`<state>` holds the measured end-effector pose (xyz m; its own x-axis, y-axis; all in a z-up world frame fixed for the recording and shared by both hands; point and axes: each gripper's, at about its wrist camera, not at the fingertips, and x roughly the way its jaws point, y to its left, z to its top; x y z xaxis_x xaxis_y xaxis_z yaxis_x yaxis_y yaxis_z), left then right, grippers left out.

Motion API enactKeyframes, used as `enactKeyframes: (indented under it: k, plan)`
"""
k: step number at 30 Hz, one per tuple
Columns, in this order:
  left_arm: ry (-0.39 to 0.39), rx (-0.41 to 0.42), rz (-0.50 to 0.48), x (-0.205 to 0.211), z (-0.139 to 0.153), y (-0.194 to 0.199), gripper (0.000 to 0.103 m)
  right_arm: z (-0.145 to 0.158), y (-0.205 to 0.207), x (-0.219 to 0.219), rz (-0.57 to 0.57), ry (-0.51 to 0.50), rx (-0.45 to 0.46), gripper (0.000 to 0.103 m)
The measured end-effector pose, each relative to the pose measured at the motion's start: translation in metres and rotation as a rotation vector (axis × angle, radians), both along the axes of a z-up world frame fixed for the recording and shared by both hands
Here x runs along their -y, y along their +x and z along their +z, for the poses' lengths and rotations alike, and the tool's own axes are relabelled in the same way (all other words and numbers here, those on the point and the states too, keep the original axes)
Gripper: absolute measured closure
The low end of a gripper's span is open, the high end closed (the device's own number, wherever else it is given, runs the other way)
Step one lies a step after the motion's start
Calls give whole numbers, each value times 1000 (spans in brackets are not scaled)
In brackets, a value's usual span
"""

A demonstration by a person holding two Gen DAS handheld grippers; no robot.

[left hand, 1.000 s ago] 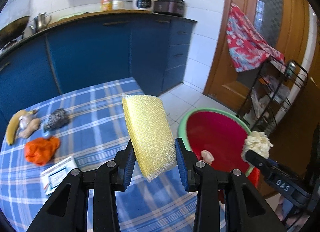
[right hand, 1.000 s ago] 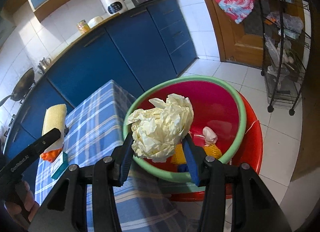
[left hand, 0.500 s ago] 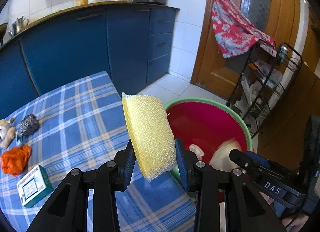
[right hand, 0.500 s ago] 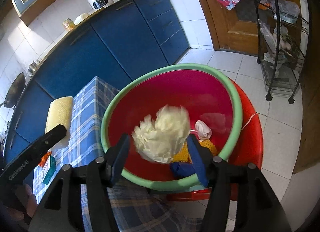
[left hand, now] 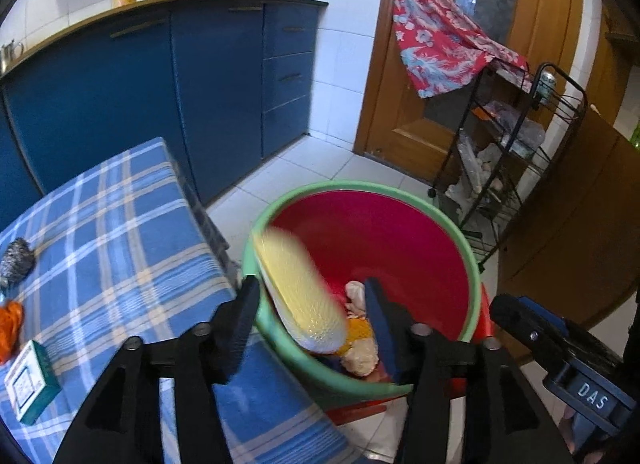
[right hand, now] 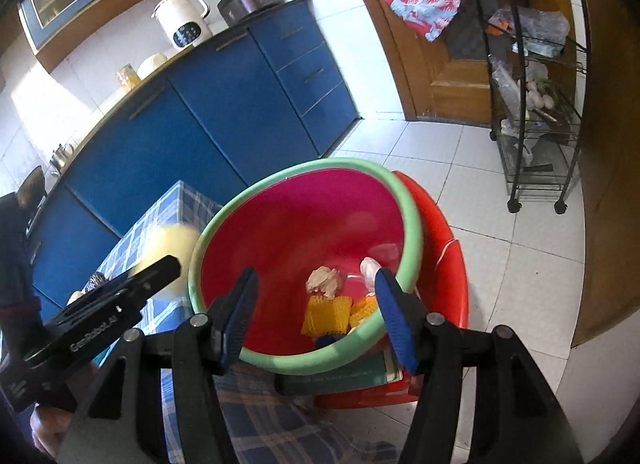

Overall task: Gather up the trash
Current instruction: 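Move both tools back to the table toward the orange mesh bag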

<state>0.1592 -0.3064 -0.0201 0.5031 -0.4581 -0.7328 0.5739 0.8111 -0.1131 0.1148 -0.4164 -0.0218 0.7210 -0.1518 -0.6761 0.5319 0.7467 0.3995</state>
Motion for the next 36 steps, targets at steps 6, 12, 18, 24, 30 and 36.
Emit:
enactKeyframes:
  k: [6, 12, 18, 24, 30, 36]
  plan:
    - [-16, -25, 13, -6, -1, 1, 42, 0, -8, 0, -10, 8, 2, 41]
    - [-27, -21, 79, -35, 4, 2, 42, 0, -7, -5, 7, 12, 4, 41]
    - [-37, -23, 176, -74, 6, 5, 42, 5, 0, -20, 53, 16, 24, 41]
    - [-27, 0, 276, -115, 12, 11, 42, 10, 10, -43, 112, 19, 42, 41]
    - [-13, 15, 364, -154, 16, 18, 42, 10, 18, -63, 167, 33, 46, 41]
    - [-7, 10, 485, -202, 17, 27, 42, 10, 24, -75, 200, 38, 54, 41]
